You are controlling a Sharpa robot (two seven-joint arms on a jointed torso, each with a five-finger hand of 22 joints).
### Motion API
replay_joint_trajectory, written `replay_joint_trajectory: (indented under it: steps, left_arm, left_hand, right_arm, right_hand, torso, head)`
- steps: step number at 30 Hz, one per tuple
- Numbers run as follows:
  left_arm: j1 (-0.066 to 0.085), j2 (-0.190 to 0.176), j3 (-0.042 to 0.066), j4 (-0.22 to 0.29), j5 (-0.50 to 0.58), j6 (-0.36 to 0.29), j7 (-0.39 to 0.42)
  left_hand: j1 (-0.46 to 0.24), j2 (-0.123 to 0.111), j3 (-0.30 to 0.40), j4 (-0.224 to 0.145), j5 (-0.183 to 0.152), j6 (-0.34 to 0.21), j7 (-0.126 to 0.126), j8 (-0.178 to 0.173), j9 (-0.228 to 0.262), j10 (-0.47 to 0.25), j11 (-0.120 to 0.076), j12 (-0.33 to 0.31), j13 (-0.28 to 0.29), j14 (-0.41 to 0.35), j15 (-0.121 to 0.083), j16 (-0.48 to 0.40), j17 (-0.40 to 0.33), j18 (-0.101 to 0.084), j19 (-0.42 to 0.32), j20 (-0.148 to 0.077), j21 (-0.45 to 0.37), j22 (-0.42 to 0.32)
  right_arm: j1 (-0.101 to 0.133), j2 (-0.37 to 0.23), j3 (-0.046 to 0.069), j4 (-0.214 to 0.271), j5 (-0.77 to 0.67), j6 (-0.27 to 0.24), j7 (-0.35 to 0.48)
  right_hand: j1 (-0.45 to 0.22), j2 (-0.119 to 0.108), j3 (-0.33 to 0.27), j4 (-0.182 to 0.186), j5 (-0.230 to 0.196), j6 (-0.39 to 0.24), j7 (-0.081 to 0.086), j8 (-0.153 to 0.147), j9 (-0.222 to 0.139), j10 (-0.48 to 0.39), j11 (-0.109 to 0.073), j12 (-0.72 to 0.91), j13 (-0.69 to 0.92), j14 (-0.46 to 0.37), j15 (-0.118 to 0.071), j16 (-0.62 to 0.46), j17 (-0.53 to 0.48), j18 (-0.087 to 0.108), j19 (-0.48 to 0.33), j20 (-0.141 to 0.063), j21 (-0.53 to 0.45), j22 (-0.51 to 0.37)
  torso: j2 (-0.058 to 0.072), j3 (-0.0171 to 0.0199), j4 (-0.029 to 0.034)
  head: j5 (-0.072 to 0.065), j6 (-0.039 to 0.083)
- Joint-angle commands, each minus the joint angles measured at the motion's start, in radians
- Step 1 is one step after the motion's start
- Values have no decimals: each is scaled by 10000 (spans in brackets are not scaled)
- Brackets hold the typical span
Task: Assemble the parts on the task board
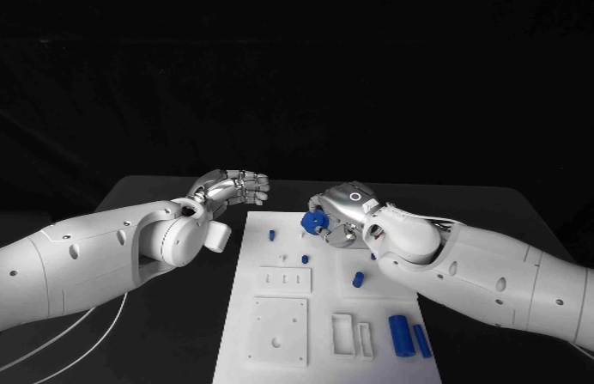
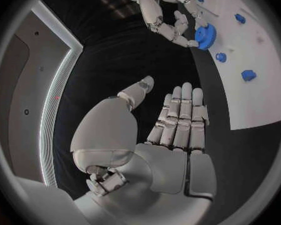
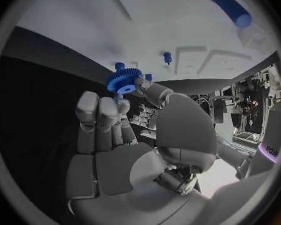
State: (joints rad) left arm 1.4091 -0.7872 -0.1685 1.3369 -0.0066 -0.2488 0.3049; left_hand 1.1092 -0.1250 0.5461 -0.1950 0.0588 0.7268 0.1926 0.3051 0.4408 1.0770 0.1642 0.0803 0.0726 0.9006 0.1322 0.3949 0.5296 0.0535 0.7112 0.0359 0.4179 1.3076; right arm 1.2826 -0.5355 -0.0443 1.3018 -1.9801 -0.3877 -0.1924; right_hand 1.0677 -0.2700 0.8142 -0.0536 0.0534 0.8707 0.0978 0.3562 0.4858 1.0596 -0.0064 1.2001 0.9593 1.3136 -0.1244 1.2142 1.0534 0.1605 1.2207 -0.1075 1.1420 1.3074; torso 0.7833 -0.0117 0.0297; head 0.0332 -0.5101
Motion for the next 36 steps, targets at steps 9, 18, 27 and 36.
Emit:
replay_joint_trajectory:
  steps: [9, 18, 27, 36]
  left_arm:
    - [8, 33, 9, 43, -34, 56, 71]
    - [8, 46, 9, 33, -34, 57, 72]
    - [8, 65, 9, 41, -34, 63, 73]
    - [9, 79, 9, 39, -34, 63, 72]
  left_hand:
    - [-48, 7, 24, 48, 20, 32, 167, 7, -12, 0, 44, -30, -12, 6, 63, -55, 21, 176, -61, 18, 66, 199]
    - [-46, 8, 24, 47, 20, 31, 167, 7, -12, 0, 44, -30, -12, 6, 64, -56, 22, 176, -61, 18, 67, 199]
    - [-43, 8, 25, 45, 21, 31, 167, 7, -13, 1, 43, -31, -12, 6, 64, -58, 24, 177, -62, 18, 67, 200]
    - [-42, 6, 25, 43, 21, 29, 167, 6, -14, 2, 44, -32, -12, 5, 64, -60, 26, 177, -62, 19, 68, 200]
  right_arm:
    - [-7, 542, -150, -359, -542, -56, -144]
    - [-60, 811, -329, -623, -563, -52, -77]
    - [-118, 1005, -410, -916, -600, 12, -50]
    - [-139, 1138, -445, -1076, -601, 18, -18]
  right_hand:
    - [-1, -88, 6, 88, -40, 1714, -111, -47, 2, -127, -171, -67, 8, 17, -49, -21, 17, 1013, 72, 13, 29, 97]
    - [11, -85, 16, 103, -39, 1709, -111, -48, 6, -125, -171, -72, 7, 17, -49, -23, 17, 1013, 75, 10, 28, 96]
    - [26, -82, 25, 113, -38, 1704, -111, -51, 9, -123, -171, -77, 7, 18, -49, -25, 16, 1013, 77, 8, 27, 94]
    - [41, -84, 32, 117, -37, 1698, -110, -53, 11, -122, -170, -81, 6, 18, -49, -27, 15, 1013, 79, 6, 26, 94]
  torso:
    - [2, -18, 20]
    - [11, -15, 30]
    - [9, -22, 52]
    - [8, -15, 35]
  head:
    - [25, 12]
    - [68, -17]
    - [120, -72]
    - [164, -100]
